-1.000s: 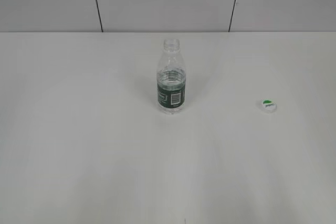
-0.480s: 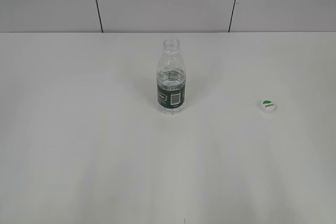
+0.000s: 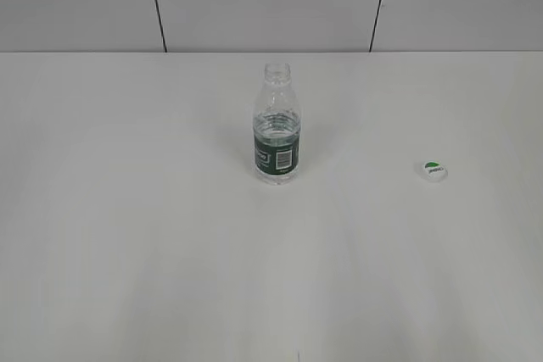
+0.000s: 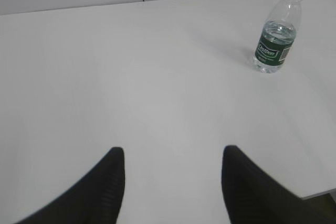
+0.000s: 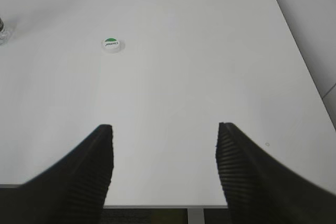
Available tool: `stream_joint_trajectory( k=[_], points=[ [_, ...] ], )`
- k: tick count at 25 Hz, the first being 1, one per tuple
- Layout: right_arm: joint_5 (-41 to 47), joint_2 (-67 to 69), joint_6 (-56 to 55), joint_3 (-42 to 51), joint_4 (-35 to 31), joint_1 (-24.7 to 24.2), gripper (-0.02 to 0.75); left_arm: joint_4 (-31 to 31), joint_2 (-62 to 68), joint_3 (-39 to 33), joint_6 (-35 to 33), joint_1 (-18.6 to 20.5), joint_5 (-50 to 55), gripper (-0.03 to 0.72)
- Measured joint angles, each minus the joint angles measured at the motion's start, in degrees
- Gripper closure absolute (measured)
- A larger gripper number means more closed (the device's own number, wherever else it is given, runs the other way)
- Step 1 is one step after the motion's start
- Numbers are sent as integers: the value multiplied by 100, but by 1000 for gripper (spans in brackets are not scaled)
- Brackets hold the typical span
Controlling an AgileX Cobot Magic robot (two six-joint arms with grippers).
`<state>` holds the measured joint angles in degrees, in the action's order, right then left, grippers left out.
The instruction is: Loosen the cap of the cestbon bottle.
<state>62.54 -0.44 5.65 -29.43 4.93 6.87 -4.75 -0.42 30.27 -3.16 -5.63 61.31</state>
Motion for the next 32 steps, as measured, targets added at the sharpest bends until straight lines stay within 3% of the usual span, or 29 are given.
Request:
stream_joint_trajectory(
  k=[8, 26, 29, 32],
  points=[
    [0, 0, 0, 0, 0, 0, 265, 0, 0, 0, 2, 753, 0, 312],
    [-5, 0, 0, 0, 0, 0, 265, 23, 0, 0, 2, 795, 0, 336],
    [-5, 0, 0, 0, 0, 0, 265, 23, 0, 0, 2, 795, 0, 288],
    [-5, 0, 0, 0, 0, 0, 265, 28, 0, 0, 2, 795, 0, 167]
  ],
)
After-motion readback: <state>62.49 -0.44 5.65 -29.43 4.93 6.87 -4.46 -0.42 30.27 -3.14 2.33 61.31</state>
